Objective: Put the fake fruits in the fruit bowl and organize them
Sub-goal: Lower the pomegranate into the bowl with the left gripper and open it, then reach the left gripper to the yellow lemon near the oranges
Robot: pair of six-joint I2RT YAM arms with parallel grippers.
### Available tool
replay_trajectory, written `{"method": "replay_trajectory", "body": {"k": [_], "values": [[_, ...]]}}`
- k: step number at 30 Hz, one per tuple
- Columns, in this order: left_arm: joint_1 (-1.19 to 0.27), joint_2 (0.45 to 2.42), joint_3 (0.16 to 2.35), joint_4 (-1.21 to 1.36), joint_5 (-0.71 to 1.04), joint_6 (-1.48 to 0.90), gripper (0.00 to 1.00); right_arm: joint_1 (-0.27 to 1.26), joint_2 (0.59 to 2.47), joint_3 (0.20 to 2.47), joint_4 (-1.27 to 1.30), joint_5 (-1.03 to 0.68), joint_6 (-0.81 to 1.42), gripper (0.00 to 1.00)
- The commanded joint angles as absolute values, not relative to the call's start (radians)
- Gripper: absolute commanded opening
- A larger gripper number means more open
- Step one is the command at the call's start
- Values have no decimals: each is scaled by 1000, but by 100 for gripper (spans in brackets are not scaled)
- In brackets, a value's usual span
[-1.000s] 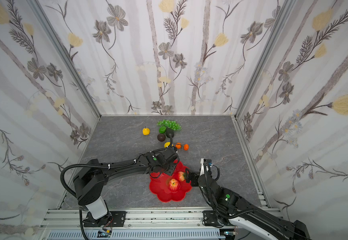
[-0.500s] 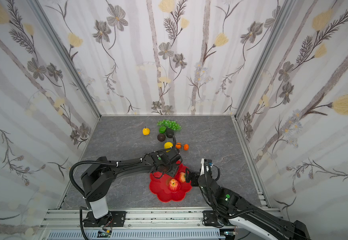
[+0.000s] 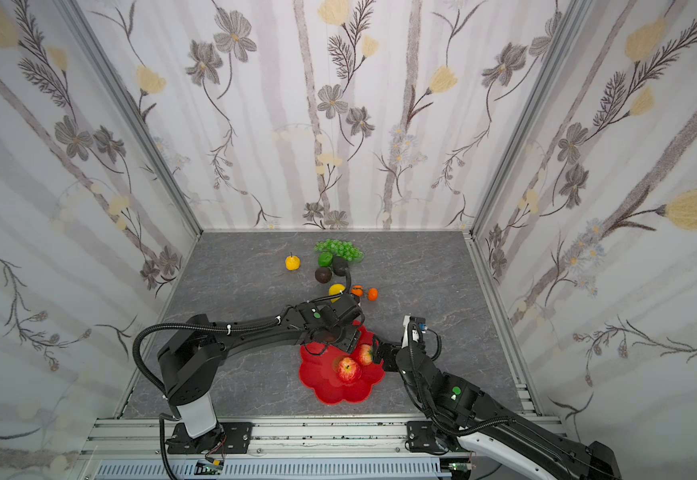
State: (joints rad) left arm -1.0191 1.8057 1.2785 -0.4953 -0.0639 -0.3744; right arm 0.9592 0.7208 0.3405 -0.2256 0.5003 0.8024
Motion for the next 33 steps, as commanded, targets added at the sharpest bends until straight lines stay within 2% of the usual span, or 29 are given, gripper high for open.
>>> {"method": "replay_trajectory", "body": {"k": [1,9,15,23,33], "values": [[-1014,1770,1270,-491,-72,-392,75,943,738,362,-236,492,806,93],[-963,1596,1199,-453,-46,-417,79,885,781,405,-245,430,766,93],[-814,1544,1223,-478,-9,-425,82,869,785,420,-249,407,758,93],[-639,1694,1382,-559,9,-412,83,867,781,424,-259,394,762,93],[-636,1941,1585,-587,48,-535,84,867,785,402,-256,394,772,93]]}}
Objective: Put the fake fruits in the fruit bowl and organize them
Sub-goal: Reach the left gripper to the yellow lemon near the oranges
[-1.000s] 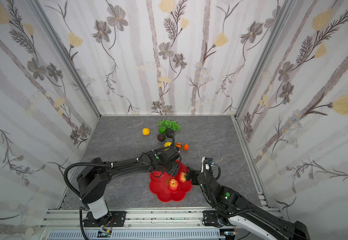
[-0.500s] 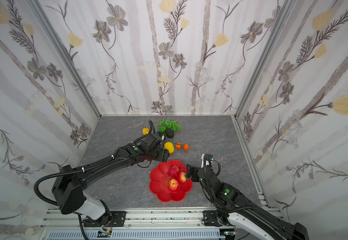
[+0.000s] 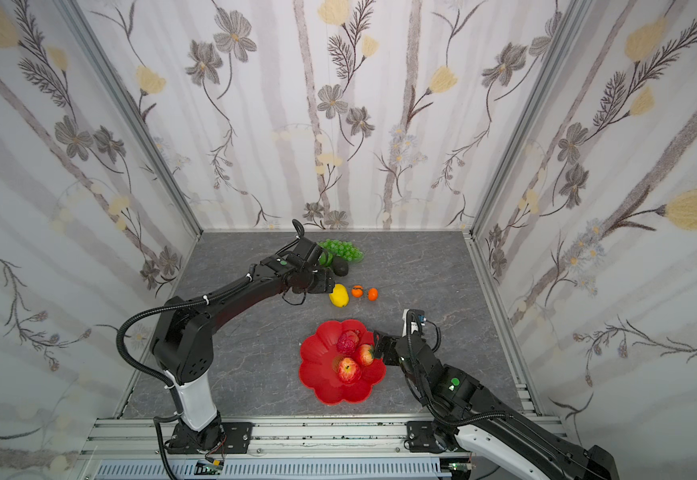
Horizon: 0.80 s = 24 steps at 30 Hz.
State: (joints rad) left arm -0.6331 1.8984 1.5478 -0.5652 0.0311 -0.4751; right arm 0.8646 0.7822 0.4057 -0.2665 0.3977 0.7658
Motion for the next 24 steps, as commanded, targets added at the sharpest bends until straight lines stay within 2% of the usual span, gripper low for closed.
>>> {"method": "replay_trajectory", "body": {"k": [1,14,24], "values": [[-640,1961,1600,-592,43,-546,84,867,784,401,-255,392,772,93],[-670,2154,1741,-618,8,-613,86,866,765,341,-213,362,793,94],[-679,2251,1820,-641,-11,-633,81,867,758,333,-212,359,794,94]]}}
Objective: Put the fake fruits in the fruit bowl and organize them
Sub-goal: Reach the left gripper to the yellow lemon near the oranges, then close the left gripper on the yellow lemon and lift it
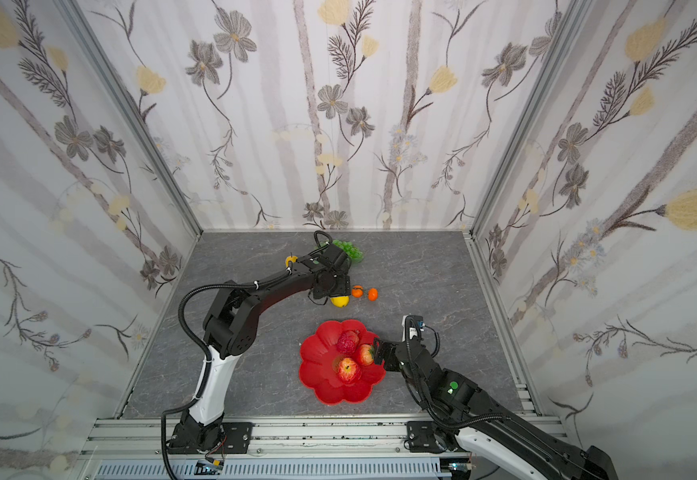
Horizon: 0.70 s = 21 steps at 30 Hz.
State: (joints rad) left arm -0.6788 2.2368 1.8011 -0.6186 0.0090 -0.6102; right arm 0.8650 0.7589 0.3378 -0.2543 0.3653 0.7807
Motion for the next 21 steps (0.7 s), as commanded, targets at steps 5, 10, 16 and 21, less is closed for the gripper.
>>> {"method": "replay_trajectory", "body": {"k": [5,10,16,21], "values": [[-679,2276,1837,-645,-8,-642,73,867,755,327,-207,356,796,95],[-679,2272,1823,-629,-3,-654,63,866,759,327,-202,349,798,95],[-677,2229,1760,-585,2,-679,53,866,765,326,-191,341,798,95],[-676,2155,1687,-538,3,-710,51,867,766,316,-160,318,802,95]]}}
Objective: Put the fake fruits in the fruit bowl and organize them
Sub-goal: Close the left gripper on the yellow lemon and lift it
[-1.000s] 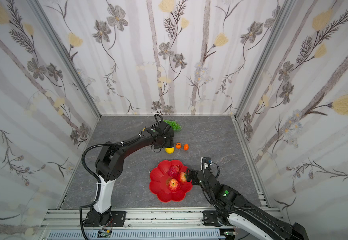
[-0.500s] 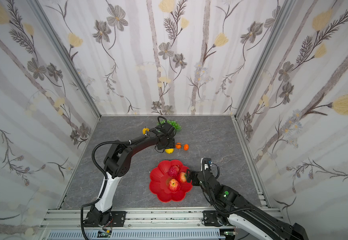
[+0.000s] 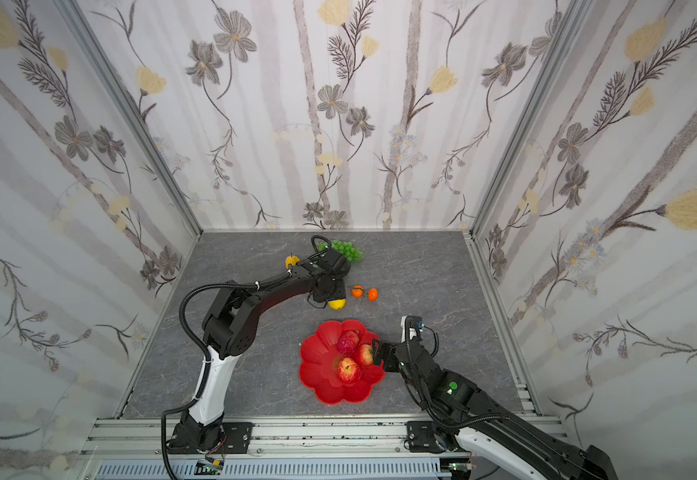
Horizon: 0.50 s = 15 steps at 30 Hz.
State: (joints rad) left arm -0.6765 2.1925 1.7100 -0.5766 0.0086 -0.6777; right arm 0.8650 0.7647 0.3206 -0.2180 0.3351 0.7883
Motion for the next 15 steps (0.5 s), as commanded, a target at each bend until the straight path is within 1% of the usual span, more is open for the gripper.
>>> {"method": "replay_trajectory", "body": {"k": [1,15], "values": [[-676,2135,1670,-524,4,-721,51,867,765,313,-153,314,804,95],[-682,1851,1404,-298,86,-897,51,867,735,298,-13,244,824,94]]}}
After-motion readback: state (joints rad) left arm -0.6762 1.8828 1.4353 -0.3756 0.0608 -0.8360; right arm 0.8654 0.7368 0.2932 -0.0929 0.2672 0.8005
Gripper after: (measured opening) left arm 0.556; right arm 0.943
